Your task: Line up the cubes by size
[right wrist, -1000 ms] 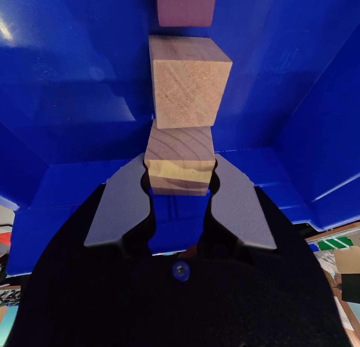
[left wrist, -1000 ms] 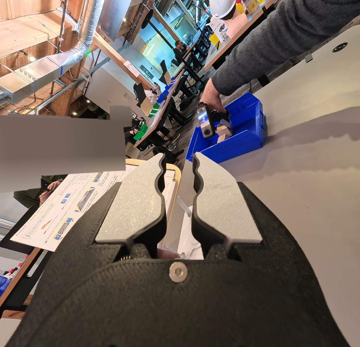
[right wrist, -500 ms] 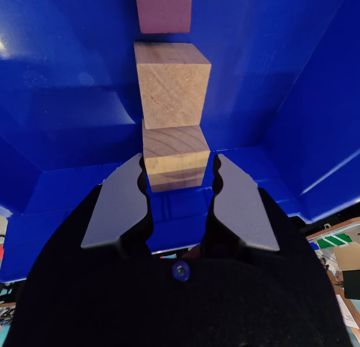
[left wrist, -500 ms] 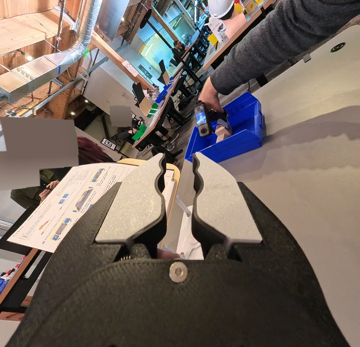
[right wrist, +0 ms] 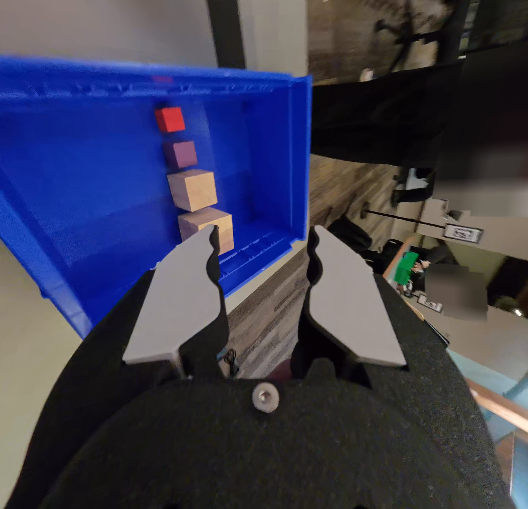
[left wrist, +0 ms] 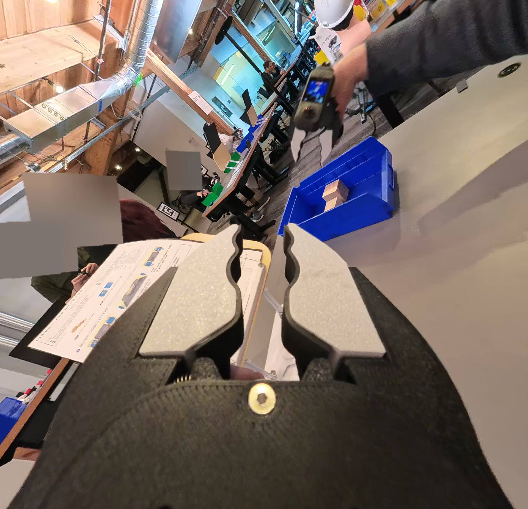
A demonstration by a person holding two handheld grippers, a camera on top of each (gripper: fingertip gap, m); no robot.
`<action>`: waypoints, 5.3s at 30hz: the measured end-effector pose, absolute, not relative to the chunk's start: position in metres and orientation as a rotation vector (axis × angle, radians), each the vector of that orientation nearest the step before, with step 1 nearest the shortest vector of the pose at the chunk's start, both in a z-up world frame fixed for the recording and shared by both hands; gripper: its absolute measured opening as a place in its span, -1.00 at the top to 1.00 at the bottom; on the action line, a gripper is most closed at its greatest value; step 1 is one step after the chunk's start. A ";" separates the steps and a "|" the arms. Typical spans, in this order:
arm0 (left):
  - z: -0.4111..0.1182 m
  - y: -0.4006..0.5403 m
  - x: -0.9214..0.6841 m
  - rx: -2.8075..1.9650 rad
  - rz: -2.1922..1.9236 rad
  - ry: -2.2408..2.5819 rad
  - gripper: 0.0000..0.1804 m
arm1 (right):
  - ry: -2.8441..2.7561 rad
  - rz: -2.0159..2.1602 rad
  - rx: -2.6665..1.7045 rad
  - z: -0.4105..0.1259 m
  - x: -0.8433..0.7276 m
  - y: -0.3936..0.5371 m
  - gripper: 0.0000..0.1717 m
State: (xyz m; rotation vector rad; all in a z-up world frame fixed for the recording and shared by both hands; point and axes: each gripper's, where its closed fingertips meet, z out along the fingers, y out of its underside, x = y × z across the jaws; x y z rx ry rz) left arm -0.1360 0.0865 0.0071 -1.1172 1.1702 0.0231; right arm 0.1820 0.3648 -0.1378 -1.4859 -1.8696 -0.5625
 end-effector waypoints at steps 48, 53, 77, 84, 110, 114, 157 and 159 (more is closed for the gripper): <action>-0.132 0.047 -0.460 -1.534 0.502 -0.151 0.05 | -0.415 -0.235 -1.483 -0.203 0.332 0.305 0.26; -0.145 0.044 -0.476 -1.561 0.493 -0.220 -0.03 | -0.416 -0.217 -1.513 -0.212 0.332 0.309 0.25; -0.196 0.049 -0.505 -1.699 0.520 -0.313 -0.23 | -0.496 -0.196 -1.550 -0.224 0.322 0.315 0.30; -0.213 0.054 -0.505 -1.750 0.437 -0.332 -0.11 | -0.515 -0.185 -1.563 -0.226 0.320 0.316 0.33; -0.236 0.063 -0.510 -1.775 0.517 -0.282 0.46 | -0.577 -0.096 -1.588 -0.231 0.311 0.327 0.53; -0.237 0.064 -0.509 -1.788 0.545 -0.262 0.54 | -0.565 -0.077 -1.587 -0.230 0.313 0.327 0.56; -0.238 0.064 -0.508 -1.792 0.484 -0.260 0.91 | -0.607 -0.091 -1.547 -0.228 0.306 0.324 0.55; -0.238 0.064 -0.507 -1.792 0.482 -0.260 0.91 | -0.594 -0.095 -1.558 -0.229 0.308 0.326 0.55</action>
